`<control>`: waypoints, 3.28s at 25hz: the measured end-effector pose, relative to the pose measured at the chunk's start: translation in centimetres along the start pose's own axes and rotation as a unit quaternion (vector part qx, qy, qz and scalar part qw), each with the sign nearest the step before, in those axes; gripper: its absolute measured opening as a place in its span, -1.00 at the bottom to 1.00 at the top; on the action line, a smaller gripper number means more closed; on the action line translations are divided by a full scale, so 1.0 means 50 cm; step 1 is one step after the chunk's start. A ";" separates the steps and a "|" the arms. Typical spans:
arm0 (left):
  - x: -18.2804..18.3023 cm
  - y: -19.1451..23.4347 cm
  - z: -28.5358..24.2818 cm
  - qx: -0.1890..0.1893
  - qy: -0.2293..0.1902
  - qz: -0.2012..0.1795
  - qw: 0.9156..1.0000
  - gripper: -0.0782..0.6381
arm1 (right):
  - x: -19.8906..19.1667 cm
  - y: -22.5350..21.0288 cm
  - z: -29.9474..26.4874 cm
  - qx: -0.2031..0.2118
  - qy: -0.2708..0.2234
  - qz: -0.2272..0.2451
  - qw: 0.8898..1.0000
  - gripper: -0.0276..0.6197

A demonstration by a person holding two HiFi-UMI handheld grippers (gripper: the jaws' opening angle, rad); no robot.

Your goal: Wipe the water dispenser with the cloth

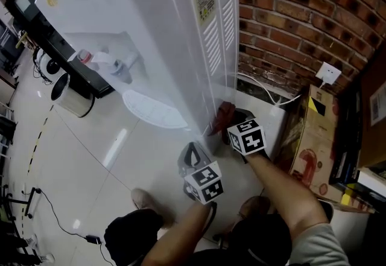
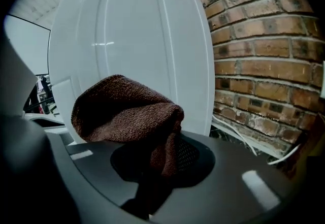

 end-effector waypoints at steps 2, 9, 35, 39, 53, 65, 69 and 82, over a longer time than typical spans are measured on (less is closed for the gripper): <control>-0.017 -0.002 -0.018 0.000 0.009 0.000 1.000 -0.78 | -0.032 0.007 -0.015 0.004 0.007 -0.002 1.000 -0.65; -0.094 0.005 -0.061 0.012 0.046 0.014 0.999 -0.78 | -0.151 0.012 -0.081 0.010 0.047 -0.037 0.998 -0.65; 0.005 -0.227 0.042 -0.215 0.074 -0.037 0.973 -0.78 | 0.108 -0.050 0.090 -0.030 -0.116 -0.034 0.992 -0.65; 0.206 -0.300 0.115 -0.290 0.004 -0.045 0.956 -0.78 | 0.340 -0.097 0.254 -0.040 -0.226 -0.040 0.973 -0.65; 0.810 -0.261 0.306 -0.304 -0.188 -0.053 0.933 -0.78 | 0.888 -0.100 0.558 -0.063 -0.388 0.038 0.919 -0.65; 0.897 -0.222 0.287 -0.281 -0.261 -0.030 0.923 -0.78 | 1.021 -0.069 0.505 -0.072 -0.355 0.120 0.924 -0.65; 0.875 -0.218 0.263 -0.281 -0.253 -0.029 0.926 -0.78 | 0.990 -0.095 0.484 -0.073 -0.358 0.104 0.925 -0.65; 0.745 -0.227 0.165 -0.268 -0.211 -0.011 0.940 -0.78 | 0.778 -0.132 0.342 -0.057 -0.310 0.048 0.948 -0.65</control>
Point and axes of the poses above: the fingertips, and each gripper's own axes: z backward along the fingers, y to its left, x out of its top, the point moved 1 cm from there along z, backward along the fingers, and after that the axes turned 9 degrees about -x, right-handed, at the moved point
